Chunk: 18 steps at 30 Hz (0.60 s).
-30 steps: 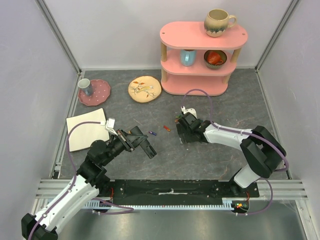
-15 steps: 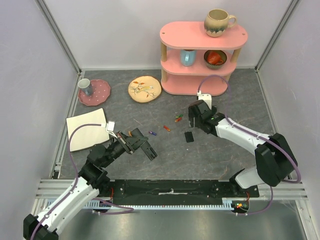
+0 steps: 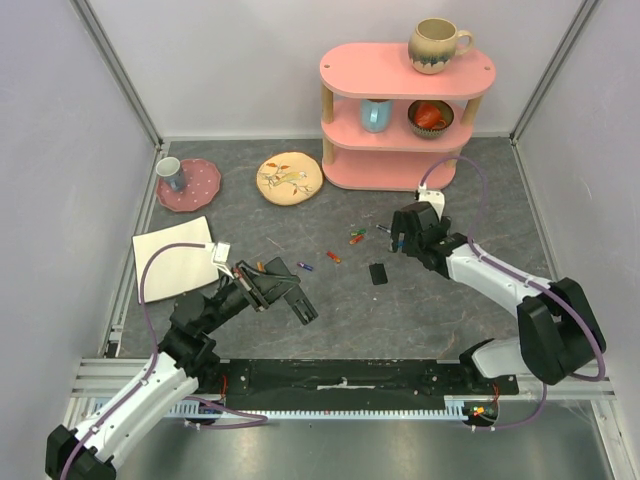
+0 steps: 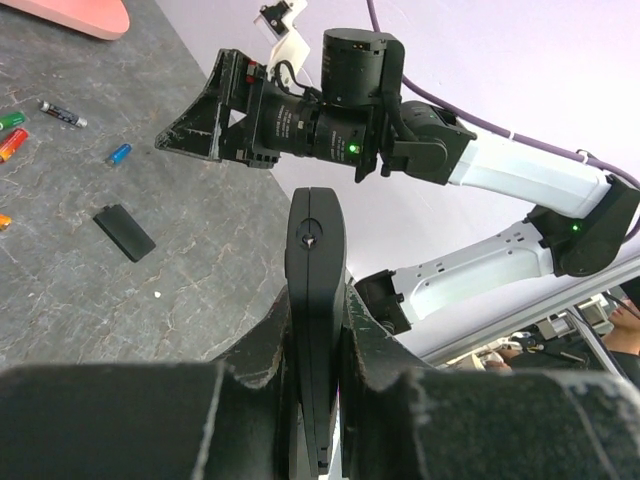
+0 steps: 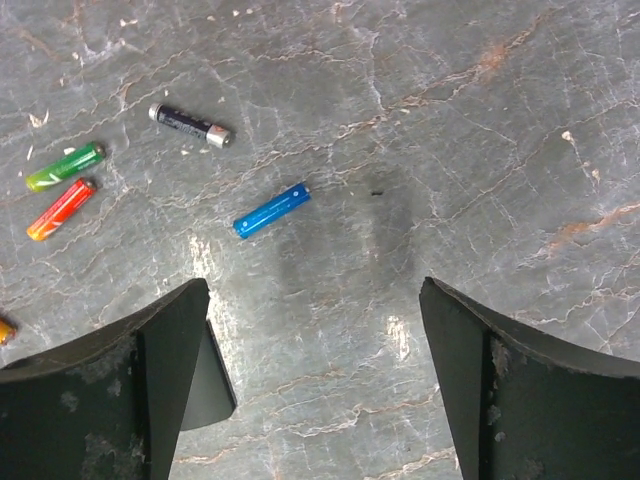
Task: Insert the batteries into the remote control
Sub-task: Place the battery cover at the center of the board, then pick up the battery from the center of the board.
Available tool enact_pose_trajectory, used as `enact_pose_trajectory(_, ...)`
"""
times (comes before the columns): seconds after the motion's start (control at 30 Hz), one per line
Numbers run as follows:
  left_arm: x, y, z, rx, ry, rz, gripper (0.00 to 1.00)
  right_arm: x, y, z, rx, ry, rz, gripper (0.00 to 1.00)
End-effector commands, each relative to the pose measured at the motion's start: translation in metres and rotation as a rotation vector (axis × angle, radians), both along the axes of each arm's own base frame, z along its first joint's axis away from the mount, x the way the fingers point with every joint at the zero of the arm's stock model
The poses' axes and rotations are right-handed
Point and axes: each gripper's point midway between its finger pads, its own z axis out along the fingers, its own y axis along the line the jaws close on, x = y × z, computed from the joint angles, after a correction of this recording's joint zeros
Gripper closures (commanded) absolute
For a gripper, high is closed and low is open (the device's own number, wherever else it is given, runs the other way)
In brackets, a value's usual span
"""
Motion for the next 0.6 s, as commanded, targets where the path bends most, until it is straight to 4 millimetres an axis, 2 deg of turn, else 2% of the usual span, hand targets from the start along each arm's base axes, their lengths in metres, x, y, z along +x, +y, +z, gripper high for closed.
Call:
enact_pose_trajectory(0.0, -0.007, -0.003, 0.011, -0.012, -0.055, -0.045, 0.98, 0.018, -0.002, 0.015, 0.087, -0.055, -0.055, 0.10)
enact_pose_trajectory(0.17, -0.004, -0.004, 0.007, -0.001, -0.040, -0.036, 0.98, 0.023, -0.009, -0.001, 0.124, 0.000, -0.153, 0.16)
enact_pose_trajectory(0.4, -0.001, 0.000, 0.005, 0.006, -0.043, -0.008, 0.98, 0.038, 0.011, -0.011, 0.298, 0.023, -0.263, 0.26)
enact_pose_trajectory(0.57, 0.000, 0.002, 0.005, 0.006, -0.042, 0.008, 0.98, 0.044, 0.014, -0.024, 0.338, 0.045, -0.329, 0.36)
